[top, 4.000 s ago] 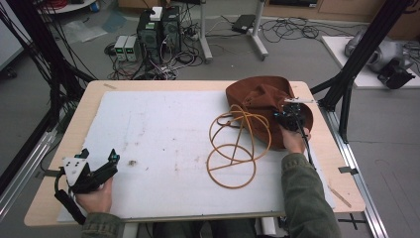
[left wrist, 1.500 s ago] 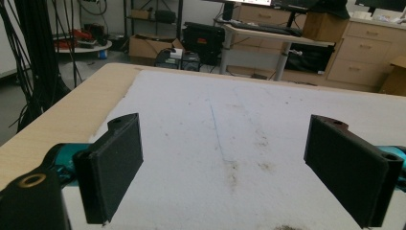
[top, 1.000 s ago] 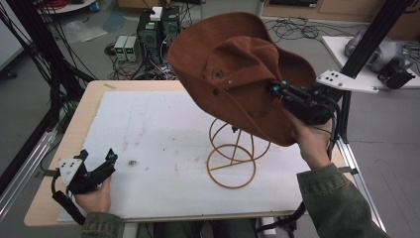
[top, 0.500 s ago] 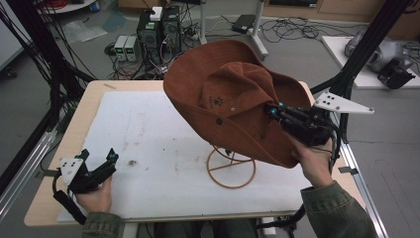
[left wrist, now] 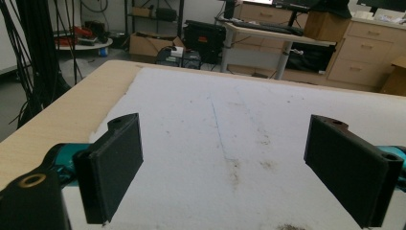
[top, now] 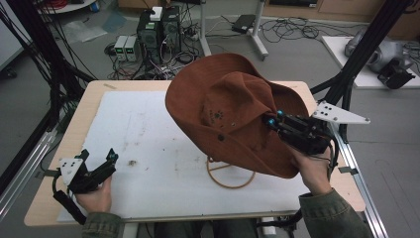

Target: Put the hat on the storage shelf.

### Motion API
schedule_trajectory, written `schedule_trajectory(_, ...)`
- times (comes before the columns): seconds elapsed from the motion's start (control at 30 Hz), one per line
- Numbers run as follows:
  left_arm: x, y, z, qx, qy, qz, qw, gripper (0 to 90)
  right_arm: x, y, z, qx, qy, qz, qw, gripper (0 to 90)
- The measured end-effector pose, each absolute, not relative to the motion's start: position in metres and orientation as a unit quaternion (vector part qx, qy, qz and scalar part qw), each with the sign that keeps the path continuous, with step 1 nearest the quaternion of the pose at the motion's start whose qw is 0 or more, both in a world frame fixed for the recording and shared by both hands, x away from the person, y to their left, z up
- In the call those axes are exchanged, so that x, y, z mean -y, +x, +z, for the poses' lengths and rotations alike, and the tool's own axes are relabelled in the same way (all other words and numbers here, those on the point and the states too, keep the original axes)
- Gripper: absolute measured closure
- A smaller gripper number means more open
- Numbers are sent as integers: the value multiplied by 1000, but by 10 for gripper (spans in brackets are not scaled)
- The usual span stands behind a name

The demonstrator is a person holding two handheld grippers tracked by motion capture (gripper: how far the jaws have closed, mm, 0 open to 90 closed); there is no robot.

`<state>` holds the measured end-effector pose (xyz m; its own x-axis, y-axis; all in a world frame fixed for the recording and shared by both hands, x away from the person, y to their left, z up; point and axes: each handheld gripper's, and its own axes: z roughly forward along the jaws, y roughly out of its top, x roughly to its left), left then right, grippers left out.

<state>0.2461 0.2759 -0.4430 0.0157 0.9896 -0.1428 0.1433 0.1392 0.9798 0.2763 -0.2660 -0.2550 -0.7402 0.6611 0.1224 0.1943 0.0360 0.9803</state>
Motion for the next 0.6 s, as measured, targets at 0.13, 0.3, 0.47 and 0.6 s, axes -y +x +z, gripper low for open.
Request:
schedule_trajectory(0.13,-275,247,-443,-561,503,420,505,134,265,276,-255,-708,311,608,182,614)
schedule_trajectory(0.3,-275,246,-443,-561,503,421,505,134,267,273,-257,-698,315,617,182,405)
schedule_trajectory(0.47,-276,246,-443,-561,502,421,506,134,272,272,-254,-683,318,634,174,248)
schedule_trajectory(0.6,-276,245,-442,-562,501,421,505,134,275,270,-252,-672,327,637,187,143)
